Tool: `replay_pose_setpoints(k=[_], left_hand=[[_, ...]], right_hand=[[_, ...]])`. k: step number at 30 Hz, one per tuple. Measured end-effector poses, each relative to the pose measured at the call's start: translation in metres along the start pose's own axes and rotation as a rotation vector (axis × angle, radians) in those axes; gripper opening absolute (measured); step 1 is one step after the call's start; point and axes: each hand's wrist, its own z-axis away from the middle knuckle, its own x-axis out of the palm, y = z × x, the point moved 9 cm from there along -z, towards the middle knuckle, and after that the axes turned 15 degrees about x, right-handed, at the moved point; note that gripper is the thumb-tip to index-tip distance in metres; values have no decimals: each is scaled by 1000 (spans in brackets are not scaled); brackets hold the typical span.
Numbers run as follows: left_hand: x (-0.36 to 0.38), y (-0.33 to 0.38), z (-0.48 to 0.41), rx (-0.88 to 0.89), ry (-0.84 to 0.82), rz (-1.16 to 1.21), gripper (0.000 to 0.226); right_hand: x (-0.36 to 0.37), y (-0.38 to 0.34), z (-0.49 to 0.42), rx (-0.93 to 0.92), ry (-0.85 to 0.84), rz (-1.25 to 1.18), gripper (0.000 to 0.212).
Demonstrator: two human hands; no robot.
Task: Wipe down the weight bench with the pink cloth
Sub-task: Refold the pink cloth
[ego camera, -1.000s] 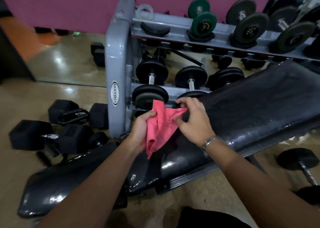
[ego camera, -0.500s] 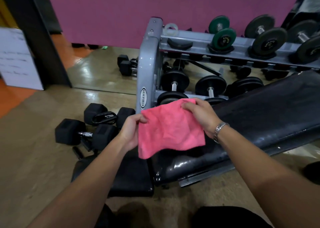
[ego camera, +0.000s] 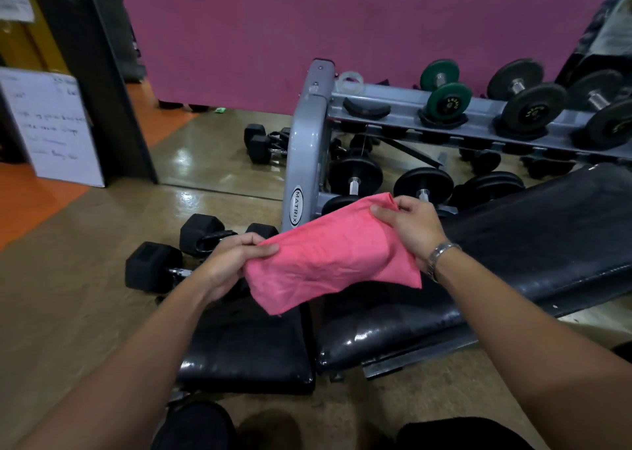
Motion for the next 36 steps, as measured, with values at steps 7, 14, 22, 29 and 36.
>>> replay_pose_setpoints(k=[7,14,22,29,36], left_hand=[[-30,1,10,19,124,78,41],[-47,14,12,104,57,-308,12],[-43,73,34,500,524,-833,12],[-14,132,58,796,681,-491,13],[30,177,40,918,467,-51,11]], right_hand=[[1,10,4,80,4,-144,19],[-17,-14,19,-185,219,-83,15],[-12,-38,57,-438,364,-121,14],[-30,-79,110,-785,452,-291,21],[-14,-122,152,-1060,288,-308,9]])
